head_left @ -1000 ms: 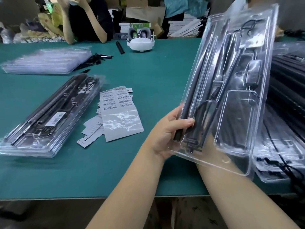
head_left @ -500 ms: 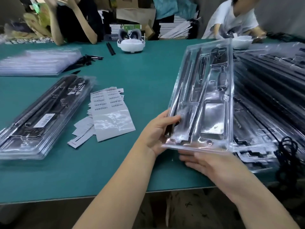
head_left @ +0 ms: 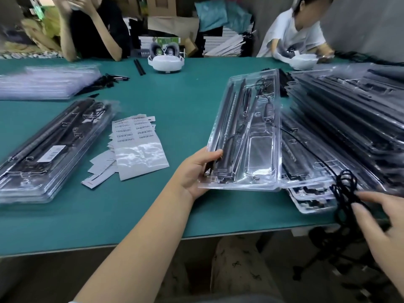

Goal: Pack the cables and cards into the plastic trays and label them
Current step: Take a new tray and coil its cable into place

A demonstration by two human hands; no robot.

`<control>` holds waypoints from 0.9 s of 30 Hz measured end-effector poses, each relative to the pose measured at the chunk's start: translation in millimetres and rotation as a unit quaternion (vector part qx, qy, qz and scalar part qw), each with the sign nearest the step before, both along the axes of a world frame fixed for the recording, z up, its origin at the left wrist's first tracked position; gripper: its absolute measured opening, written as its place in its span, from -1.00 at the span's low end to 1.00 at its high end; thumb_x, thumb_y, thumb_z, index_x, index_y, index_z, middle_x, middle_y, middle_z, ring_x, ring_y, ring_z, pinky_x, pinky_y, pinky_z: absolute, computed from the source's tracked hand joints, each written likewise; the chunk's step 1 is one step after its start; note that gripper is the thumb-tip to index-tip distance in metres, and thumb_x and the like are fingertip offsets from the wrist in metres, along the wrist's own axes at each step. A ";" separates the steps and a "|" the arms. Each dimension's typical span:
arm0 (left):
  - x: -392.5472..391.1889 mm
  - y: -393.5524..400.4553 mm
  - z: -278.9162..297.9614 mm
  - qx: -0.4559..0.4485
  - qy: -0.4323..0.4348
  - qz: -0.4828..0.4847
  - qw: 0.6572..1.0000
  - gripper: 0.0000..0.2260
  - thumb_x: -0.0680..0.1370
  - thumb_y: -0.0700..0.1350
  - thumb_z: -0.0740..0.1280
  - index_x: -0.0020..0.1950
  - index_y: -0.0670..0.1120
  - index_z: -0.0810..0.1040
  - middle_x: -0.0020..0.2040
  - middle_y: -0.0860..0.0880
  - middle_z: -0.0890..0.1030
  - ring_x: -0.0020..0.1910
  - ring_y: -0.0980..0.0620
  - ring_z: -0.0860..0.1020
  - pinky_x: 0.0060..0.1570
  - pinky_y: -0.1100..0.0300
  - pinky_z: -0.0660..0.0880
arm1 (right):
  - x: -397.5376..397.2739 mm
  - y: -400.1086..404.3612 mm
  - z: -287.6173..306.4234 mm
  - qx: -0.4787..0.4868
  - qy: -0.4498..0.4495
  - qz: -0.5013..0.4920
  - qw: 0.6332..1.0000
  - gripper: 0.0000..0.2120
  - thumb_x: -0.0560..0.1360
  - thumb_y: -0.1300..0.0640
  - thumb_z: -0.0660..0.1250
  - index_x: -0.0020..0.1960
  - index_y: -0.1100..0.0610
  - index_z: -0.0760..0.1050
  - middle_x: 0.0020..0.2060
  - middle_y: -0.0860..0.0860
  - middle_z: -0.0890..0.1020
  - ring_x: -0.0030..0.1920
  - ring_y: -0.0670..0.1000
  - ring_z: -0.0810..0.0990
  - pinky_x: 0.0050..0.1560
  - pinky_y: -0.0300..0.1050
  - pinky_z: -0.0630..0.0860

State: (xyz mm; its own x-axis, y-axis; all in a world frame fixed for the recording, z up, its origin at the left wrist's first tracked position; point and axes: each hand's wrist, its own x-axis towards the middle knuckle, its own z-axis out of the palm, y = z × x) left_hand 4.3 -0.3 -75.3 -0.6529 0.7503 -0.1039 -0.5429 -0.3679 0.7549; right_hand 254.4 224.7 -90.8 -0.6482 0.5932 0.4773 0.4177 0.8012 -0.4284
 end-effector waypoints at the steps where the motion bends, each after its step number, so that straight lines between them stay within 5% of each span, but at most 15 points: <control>1: 0.4 -0.2 0.3 -0.002 0.000 0.002 1.000 -0.66 0.38 -0.23 0.36 0.15 -0.22 0.51 -0.08 -0.17 0.64 -0.17 -0.08 0.64 -0.01 0.00 0.59 | -4.6 0.5 -5.9 -0.018 0.014 -0.014 1.000 -0.57 0.49 -0.22 0.18 0.23 0.01 0.45 0.05 0.10 0.56 0.11 0.21 0.50 0.16 0.29 0.44; 3: 1.1 -1.6 0.6 -0.007 0.000 0.006 1.000 -0.65 0.37 -0.22 0.37 0.15 -0.21 0.52 -0.09 -0.16 0.64 -0.18 -0.08 0.65 -0.03 0.01 0.60 | -5.5 1.3 -13.6 0.003 0.029 -0.028 0.999 -0.55 0.51 -0.23 0.16 0.31 -0.03 0.38 0.06 0.08 0.53 0.12 0.22 0.47 0.18 0.26 0.43; 6: 1.6 -2.8 -0.4 -0.007 -0.001 0.004 1.000 -0.66 0.37 -0.22 0.37 0.14 -0.21 0.53 -0.10 -0.15 0.65 -0.19 -0.07 0.65 -0.05 0.03 0.61 | -4.0 4.3 -18.2 0.027 0.083 -0.017 0.996 -0.54 0.51 -0.25 0.14 0.20 0.02 0.53 0.00 0.06 0.48 0.07 0.20 0.47 0.19 0.14 0.40; 10: 2.3 -3.7 -1.4 -0.004 0.004 0.000 1.000 -0.65 0.38 -0.22 0.37 0.16 -0.21 0.54 -0.08 -0.15 0.65 -0.17 -0.07 0.65 -0.05 0.04 0.60 | -5.1 -4.6 -16.6 0.015 0.130 0.007 0.991 -0.65 0.52 -0.12 0.16 0.05 0.08 0.57 -0.10 -0.08 0.47 0.00 0.00 0.48 0.13 -0.37 0.29; 13: 1.8 -5.4 -3.0 -0.008 0.034 -0.019 0.999 -0.59 0.38 -0.22 0.39 0.23 -0.19 0.53 0.01 -0.16 0.61 -0.10 -0.10 0.61 0.05 -0.03 0.53 | -5.1 -17.1 -17.8 -0.038 0.138 -0.016 0.990 -0.71 0.54 -0.13 0.05 0.06 -0.01 0.44 -0.21 -0.17 0.48 -0.18 -0.11 0.41 -0.10 -0.20 0.37; 16: 4.7 -6.2 -1.2 -0.031 0.059 -0.040 0.997 -0.56 0.38 -0.20 0.37 0.27 -0.17 0.51 0.01 -0.17 0.59 -0.10 -0.12 0.58 0.09 -0.07 0.47 | -5.0 -24.0 -21.0 -0.144 0.214 -0.050 0.965 -0.77 0.53 -0.22 0.00 0.01 -0.17 0.36 -0.28 -0.19 0.60 -0.25 -0.15 0.56 -0.25 -0.21 0.46; 19: 7.7 -6.5 -0.2 -0.031 0.072 -0.047 0.996 -0.62 0.39 -0.19 0.35 0.22 -0.16 0.54 -0.07 -0.13 0.63 -0.18 -0.06 0.61 -0.03 0.02 0.50 | -4.1 -18.8 -21.6 -0.184 0.294 -0.071 0.935 -0.76 0.52 -0.26 0.07 0.01 -0.20 0.43 -0.28 -0.18 0.60 -0.25 -0.12 0.56 -0.08 -0.03 0.51; 21: 8.2 -7.1 0.4 -0.017 0.073 -0.050 0.996 -0.64 0.40 -0.21 0.34 0.20 -0.16 0.56 -0.09 -0.12 0.65 -0.20 -0.03 0.63 -0.15 0.10 0.57 | -2.1 -11.6 -20.4 -0.155 0.297 -0.095 0.937 -0.73 0.50 -0.35 0.10 0.05 -0.25 0.43 -0.26 -0.24 0.58 -0.24 -0.20 0.53 -0.06 -0.09 0.49; 24: 7.5 -7.2 0.7 -0.010 0.065 -0.042 0.997 -0.62 0.41 -0.20 0.34 0.23 -0.17 0.54 -0.02 -0.16 0.60 -0.14 -0.08 0.60 -0.03 0.00 0.53 | -0.4 -11.0 -10.2 -0.111 0.265 -0.076 0.955 -0.67 0.48 -0.37 0.17 0.20 -0.33 0.33 0.00 -0.28 0.50 0.00 -0.21 0.51 0.06 -0.42 0.41; 27: 7.4 -8.1 0.7 0.013 0.049 -0.023 0.998 -0.68 0.42 -0.22 0.35 0.17 -0.17 0.58 -0.02 -0.15 0.61 -0.12 -0.09 0.60 0.02 -0.02 0.52 | -4.1 -13.3 8.0 -0.047 0.244 -0.038 0.968 -0.64 0.55 -0.30 0.13 0.29 -0.22 0.32 0.08 -0.23 0.46 0.09 -0.07 0.51 0.16 -0.23 0.42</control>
State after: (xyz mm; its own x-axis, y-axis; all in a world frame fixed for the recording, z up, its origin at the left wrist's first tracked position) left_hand 11.7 -8.4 -74.6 -0.6237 0.7813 -0.0215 -0.4845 -0.3648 0.7951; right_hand 250.3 211.4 -82.8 -0.3129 0.6851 0.6578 0.2034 0.7249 -0.6582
